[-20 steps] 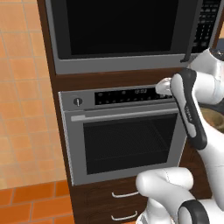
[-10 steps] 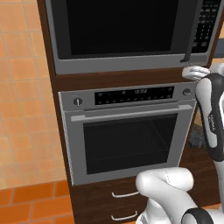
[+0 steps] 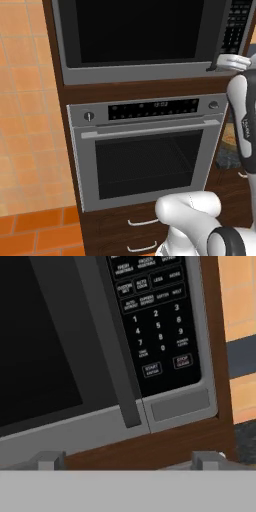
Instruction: Open the microwave, place the bowl with waffle inside the microwave, then close the microwave door and turn it on.
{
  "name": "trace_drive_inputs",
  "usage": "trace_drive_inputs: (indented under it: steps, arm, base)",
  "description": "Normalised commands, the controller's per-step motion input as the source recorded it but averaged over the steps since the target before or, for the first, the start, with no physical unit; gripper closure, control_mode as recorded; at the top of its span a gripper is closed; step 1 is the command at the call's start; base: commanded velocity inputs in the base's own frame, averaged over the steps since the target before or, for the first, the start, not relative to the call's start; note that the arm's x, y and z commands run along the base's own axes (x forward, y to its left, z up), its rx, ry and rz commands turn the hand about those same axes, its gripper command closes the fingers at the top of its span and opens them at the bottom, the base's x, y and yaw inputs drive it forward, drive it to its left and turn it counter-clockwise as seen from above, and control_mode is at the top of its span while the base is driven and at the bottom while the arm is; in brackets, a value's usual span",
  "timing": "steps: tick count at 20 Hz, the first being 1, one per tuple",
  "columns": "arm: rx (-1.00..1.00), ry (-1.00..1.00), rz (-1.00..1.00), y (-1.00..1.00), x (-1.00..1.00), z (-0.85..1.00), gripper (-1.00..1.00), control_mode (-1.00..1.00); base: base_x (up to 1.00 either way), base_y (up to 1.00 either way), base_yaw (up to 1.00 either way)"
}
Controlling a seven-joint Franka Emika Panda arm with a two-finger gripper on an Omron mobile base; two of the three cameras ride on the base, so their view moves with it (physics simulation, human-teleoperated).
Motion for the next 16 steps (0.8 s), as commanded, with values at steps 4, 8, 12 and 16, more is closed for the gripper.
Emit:
trace_drive_inputs:
  steps: [4, 8, 12, 16]
  arm:
    - [-0.04, 0.06, 0.01, 0.02, 0.09, 0.08, -1.0, -1.0]
    - [0.0, 0.02, 0.01, 0.0, 0.24, 0.09, -1.0, -1.0]
    - [0.0, 0.0, 0.01, 0.0, 0.31, 0.18, -1.0, -1.0]
    - [0.0, 0.0, 0.0, 0.0, 0.33, 0.04, -1.0, -1.0]
  base:
    - [0.0, 0.0, 0.0]
    - [0.0, 0.0, 0.0]
    - [0.0, 0.0, 0.0]
    - [0.0, 0.0, 0.0]
